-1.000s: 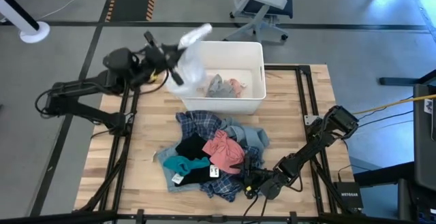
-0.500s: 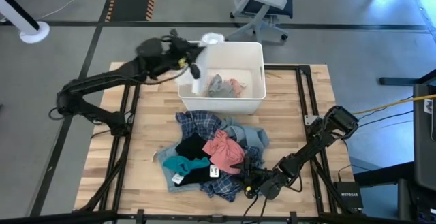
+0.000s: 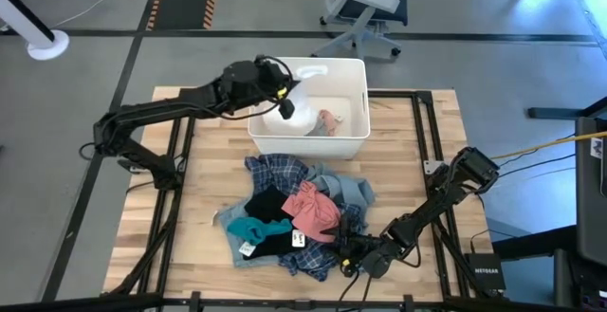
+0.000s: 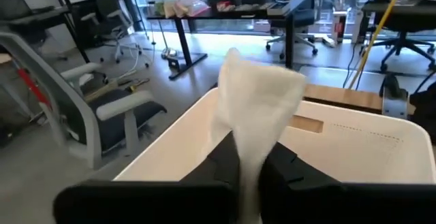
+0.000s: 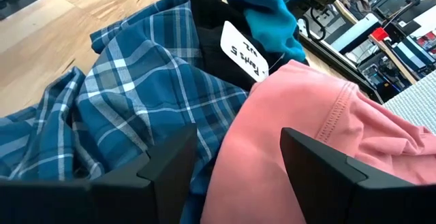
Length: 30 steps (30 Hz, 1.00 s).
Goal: Sort clothes
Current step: Put the white boxer into the white laundry bin, then put the pink boxer into the white laundry bin
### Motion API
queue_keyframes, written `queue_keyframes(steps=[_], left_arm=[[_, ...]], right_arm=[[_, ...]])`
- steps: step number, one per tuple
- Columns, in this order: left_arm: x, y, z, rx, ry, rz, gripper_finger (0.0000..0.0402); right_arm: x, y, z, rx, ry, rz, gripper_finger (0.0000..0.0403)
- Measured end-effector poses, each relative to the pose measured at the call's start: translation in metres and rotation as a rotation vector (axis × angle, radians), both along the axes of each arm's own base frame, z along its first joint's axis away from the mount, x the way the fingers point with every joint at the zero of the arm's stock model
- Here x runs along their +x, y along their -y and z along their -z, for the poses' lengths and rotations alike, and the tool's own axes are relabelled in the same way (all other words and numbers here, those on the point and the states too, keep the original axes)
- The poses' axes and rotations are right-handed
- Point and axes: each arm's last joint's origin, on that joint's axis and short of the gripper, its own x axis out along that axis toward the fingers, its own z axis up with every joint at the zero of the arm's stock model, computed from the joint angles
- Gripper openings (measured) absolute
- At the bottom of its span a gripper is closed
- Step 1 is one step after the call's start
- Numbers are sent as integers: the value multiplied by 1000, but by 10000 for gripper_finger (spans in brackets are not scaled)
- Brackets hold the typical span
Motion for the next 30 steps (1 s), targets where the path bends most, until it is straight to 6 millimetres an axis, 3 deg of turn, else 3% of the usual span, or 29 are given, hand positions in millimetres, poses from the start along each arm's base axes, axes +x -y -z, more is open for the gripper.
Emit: queue_keyframes(steps=[8, 13, 21, 30], left_arm=[[-12, 11, -9, -56, 23, 7, 138], [-32, 33, -16, -78, -68, 54, 181], [-48, 96, -6, -179, -280, 287, 188], [-31, 162, 13, -221, -356, 453, 172]], right_arm=[[0, 0, 0, -1, -1, 0, 232], [0, 0, 0, -4, -4, 1, 232], [0, 1, 1, -8, -7, 3, 232], [0, 1, 1, 0, -5, 13, 232]])
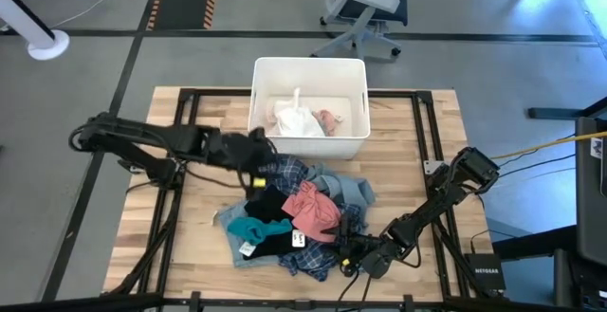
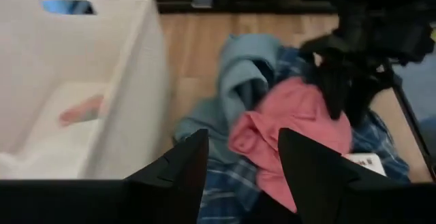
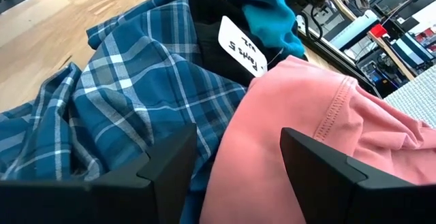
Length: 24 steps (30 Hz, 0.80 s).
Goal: Sort clothes
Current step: Put the pink boxer into the white laundry bin
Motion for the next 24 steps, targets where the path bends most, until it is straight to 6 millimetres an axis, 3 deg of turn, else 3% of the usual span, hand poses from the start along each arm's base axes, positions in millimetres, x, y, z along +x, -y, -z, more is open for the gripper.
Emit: queue_keyframes(steps=[17, 24], left_arm=[[70, 60, 103, 48, -259, 77, 170], [81, 71, 117, 30, -246, 111, 170]], right_arm=[[-1, 0, 1, 12, -5, 2, 232], [-1, 0, 1, 12, -6, 2, 232]])
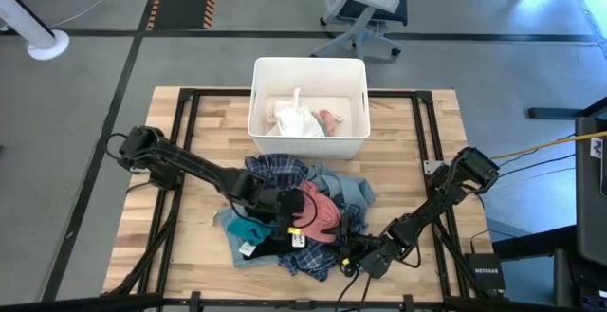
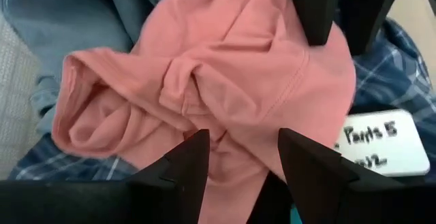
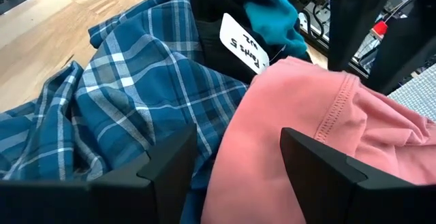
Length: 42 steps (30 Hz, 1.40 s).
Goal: Sort clothes
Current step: Put the pink boxer into the white laundry bin
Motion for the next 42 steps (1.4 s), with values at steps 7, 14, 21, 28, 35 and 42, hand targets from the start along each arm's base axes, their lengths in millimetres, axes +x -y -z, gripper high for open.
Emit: queue_keyframes(steps=[7, 14, 21, 28, 35, 42], left_arm=[[4, 2, -4, -28, 60, -8, 170], [8, 5, 5, -41, 41, 4, 170], [16, 8, 18, -36, 36, 14, 170], [17, 15, 15, -30, 77, 53, 87], [16, 15, 16, 10, 73, 55, 10], [4, 17, -11, 35, 147, 53, 5]], right_arm=[[0, 0, 0, 0, 0, 0, 232], [0, 0, 0, 0, 0, 0, 232], [0, 0, 0, 4, -1, 0, 232], [0, 0, 0, 1, 1, 5, 232], [-6, -13, -9, -37, 35, -17, 232], [-29, -40, -37, -113, 115, -87, 232]])
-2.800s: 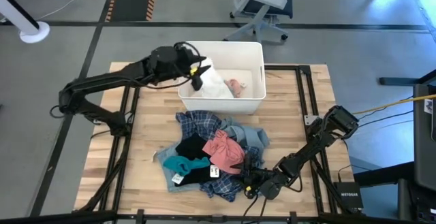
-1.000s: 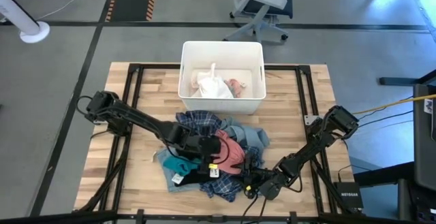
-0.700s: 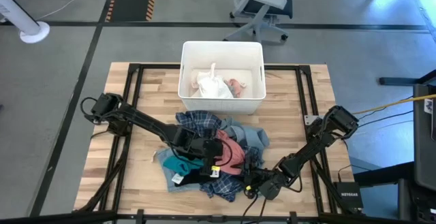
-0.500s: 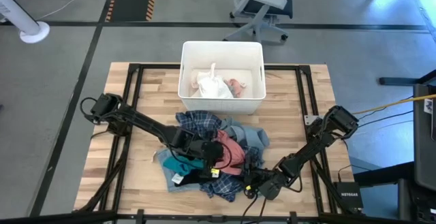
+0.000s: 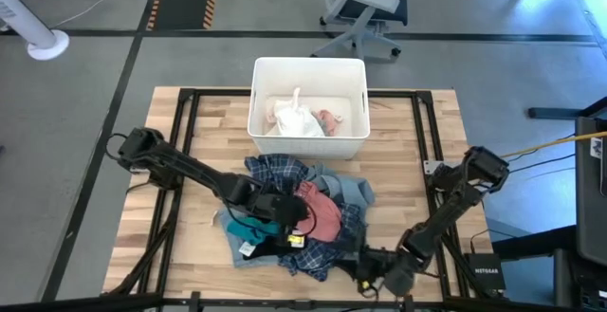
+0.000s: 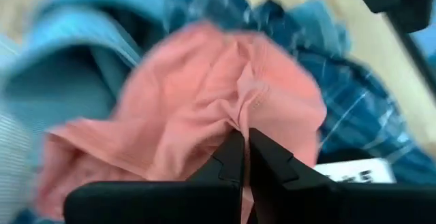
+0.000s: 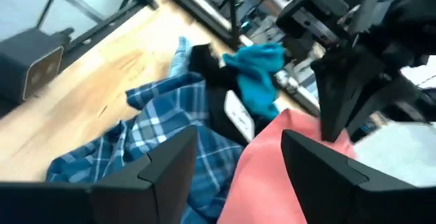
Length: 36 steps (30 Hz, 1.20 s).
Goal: Sort clothes
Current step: Put the pink boxer into the white laundry bin
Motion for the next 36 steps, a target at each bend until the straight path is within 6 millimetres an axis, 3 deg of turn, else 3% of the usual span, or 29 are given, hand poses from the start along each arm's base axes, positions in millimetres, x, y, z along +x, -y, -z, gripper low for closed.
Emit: queue_keyframes(steps=[6, 18, 23, 29, 36], left_arm=[[-21, -13, -52, 69, 177, -71, 4], [-66, -63, -152, 188, 624, -229, 3], [-78, -96, -176, 254, 745, -337, 6], [-88, -134, -190, 356, 795, -463, 7], [-105, -164, -213, 417, 979, -604, 7]], right_arm=[[-16, -8, -3, -80, 59, 91, 232], [-14, -3, -1, -73, 52, 131, 232], [-15, -3, 0, -72, 50, 133, 232], [-13, -1, 0, -62, 48, 145, 232], [-8, 3, 3, -64, 28, 148, 232]])
